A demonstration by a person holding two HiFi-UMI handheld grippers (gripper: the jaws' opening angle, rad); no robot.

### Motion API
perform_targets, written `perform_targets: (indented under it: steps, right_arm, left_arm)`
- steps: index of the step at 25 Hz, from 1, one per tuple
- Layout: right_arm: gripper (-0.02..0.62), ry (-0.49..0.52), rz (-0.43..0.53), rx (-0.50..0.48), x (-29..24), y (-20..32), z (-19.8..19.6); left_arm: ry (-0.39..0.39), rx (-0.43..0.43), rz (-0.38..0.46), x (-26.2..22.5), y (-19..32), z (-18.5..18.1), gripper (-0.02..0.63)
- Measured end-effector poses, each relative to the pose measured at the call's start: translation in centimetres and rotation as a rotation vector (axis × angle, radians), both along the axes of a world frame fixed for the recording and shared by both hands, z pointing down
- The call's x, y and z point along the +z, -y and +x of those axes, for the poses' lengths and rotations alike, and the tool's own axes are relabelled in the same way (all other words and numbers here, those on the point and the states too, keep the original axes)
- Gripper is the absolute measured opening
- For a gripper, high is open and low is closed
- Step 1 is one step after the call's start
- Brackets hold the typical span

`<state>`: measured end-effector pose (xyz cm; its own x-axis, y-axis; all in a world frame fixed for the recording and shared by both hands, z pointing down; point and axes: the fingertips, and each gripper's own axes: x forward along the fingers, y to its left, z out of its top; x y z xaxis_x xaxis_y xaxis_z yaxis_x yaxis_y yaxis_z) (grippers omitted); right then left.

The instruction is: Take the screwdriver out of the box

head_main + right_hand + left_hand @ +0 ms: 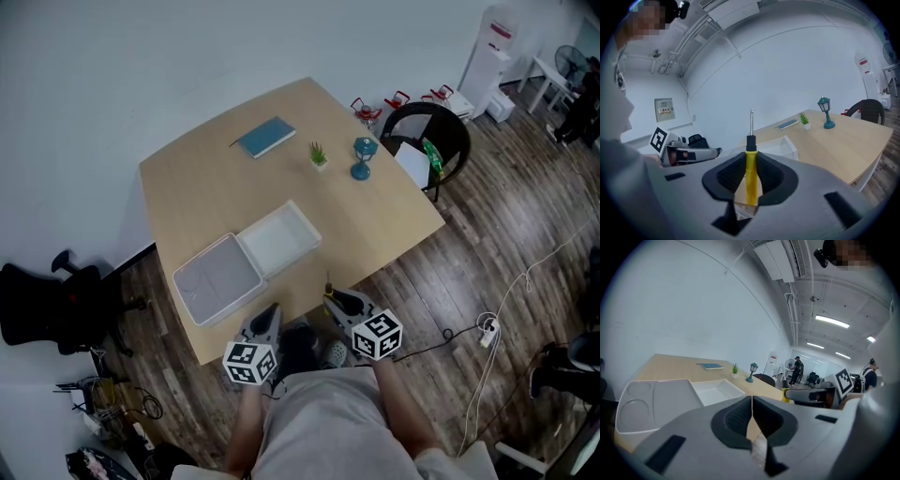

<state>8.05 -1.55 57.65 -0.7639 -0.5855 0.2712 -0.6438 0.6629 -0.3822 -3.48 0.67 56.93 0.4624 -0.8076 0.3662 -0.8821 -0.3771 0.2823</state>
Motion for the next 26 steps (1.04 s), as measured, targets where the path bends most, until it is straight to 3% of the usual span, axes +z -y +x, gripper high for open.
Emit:
perform_targets:
  steps: [9, 26]
  right_arm:
    - [0.075, 0.038, -0.001, 0.068, -0.4, 1.2, 1.4]
    - [0.075, 0.068, -0.022, 0.043, -0.3, 0.9, 0.6]
  left_arm:
    - [0.005, 0.010, 0.002, -0.2, 0.3, 0.2, 0.007]
    - [0.003, 0.007, -0.008, 0.1, -0.2, 0.2, 0.007]
